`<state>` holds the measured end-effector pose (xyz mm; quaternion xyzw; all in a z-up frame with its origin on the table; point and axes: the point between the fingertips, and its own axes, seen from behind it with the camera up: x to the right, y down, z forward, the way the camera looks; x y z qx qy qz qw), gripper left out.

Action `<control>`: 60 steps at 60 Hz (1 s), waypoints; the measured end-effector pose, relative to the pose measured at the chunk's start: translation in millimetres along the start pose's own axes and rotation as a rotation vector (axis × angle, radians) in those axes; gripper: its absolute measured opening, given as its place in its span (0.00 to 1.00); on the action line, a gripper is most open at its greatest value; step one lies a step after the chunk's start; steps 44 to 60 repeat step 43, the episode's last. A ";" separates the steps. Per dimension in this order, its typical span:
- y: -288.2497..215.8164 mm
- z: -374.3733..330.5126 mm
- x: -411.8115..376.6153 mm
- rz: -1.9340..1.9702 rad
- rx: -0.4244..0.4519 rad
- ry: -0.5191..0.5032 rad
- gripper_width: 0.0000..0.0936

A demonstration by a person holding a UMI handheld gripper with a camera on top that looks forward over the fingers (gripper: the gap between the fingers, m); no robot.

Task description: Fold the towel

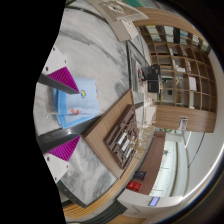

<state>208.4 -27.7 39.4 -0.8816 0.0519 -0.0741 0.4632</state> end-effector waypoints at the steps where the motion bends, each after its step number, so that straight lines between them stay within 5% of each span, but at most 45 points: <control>1: 0.3 -7.0 -1.3 0.000 0.000 -0.008 0.89; 30: 3.1 -192.6 -81.3 -0.085 0.152 -0.234 0.88; 43: 20.8 -192.5 -81.9 0.003 0.126 -0.339 0.89; 60: 20.8 -192.5 -81.9 0.003 0.126 -0.339 0.89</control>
